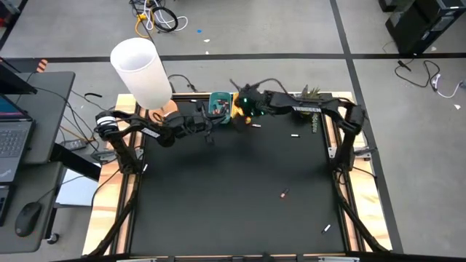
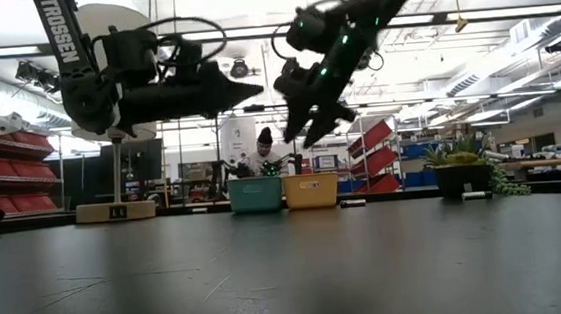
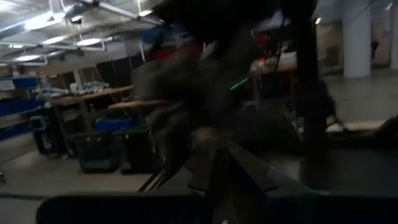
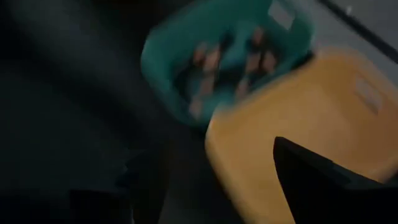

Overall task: Sort batteries
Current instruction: Put the gold black battery into the blue bin

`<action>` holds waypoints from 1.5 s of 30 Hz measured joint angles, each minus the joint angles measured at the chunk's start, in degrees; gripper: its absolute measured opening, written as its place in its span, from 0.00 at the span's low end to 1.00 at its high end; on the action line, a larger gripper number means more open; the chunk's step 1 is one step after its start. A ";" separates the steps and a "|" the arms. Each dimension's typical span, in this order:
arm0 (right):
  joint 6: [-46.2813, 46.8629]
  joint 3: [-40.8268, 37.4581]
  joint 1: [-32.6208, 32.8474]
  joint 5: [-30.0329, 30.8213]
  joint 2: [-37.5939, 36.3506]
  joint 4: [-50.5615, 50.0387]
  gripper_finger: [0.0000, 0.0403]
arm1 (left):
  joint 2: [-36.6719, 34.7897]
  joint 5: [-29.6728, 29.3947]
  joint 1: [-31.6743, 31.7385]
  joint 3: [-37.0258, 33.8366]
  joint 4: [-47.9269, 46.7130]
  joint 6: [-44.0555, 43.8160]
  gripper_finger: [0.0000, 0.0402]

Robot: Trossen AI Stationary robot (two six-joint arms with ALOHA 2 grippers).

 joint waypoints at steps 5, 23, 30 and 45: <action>1.86 -0.02 6.98 3.82 -3.43 -14.66 0.64 | 0.00 4.74 1.88 0.00 -4.05 4.07 0.12; -13.36 -3.73 24.56 0.83 -2.26 -29.98 0.55 | 0.00 22.25 2.20 1.51 -8.76 8.47 0.12; -21.67 -9.93 23.62 -3.40 -2.27 -18.29 0.46 | 0.00 18.12 2.20 1.51 -9.38 9.80 0.12; -26.04 -21.16 17.78 -9.11 -2.33 6.50 0.42 | 0.00 9.42 2.23 1.51 -10.05 11.63 0.12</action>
